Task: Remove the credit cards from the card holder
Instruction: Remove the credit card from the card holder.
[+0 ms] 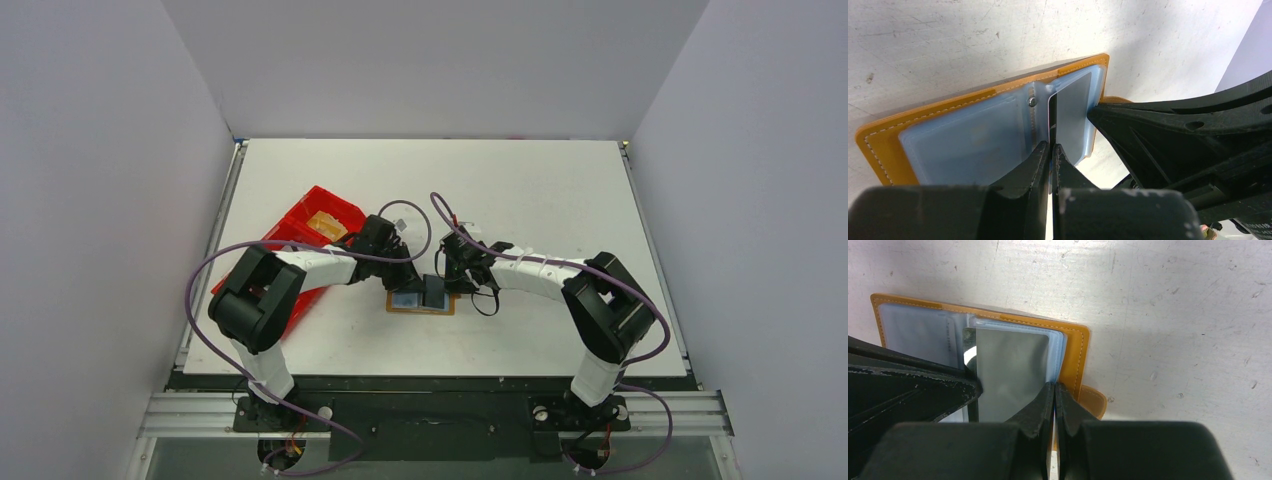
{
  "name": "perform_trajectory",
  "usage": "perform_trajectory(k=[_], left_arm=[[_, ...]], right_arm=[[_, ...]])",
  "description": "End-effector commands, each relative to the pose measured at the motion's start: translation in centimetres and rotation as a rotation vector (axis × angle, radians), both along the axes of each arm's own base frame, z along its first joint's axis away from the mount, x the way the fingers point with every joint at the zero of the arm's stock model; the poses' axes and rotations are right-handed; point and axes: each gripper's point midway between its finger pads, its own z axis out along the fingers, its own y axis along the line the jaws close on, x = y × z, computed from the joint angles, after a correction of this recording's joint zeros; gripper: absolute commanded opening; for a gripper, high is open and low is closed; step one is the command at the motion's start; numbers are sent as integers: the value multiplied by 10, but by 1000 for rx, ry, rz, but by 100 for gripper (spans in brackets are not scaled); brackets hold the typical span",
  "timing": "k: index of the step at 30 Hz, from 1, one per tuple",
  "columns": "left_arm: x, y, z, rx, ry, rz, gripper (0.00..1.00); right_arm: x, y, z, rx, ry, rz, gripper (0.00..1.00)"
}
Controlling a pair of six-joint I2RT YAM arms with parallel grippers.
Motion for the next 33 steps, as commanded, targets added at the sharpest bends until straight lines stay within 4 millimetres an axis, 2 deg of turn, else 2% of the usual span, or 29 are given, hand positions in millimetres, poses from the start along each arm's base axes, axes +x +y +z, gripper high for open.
perform_trajectory(k=[1, 23, 33], left_arm=[[10, -12, 15, -74, -56, -13, 0], [19, 30, 15, -47, -80, 45, 0], [17, 32, 13, -42, -81, 36, 0]], right_arm=[[-3, -20, -22, -90, 27, -14, 0], [0, -31, -27, -124, 34, -29, 0], [0, -31, -27, -125, 33, -28, 0]])
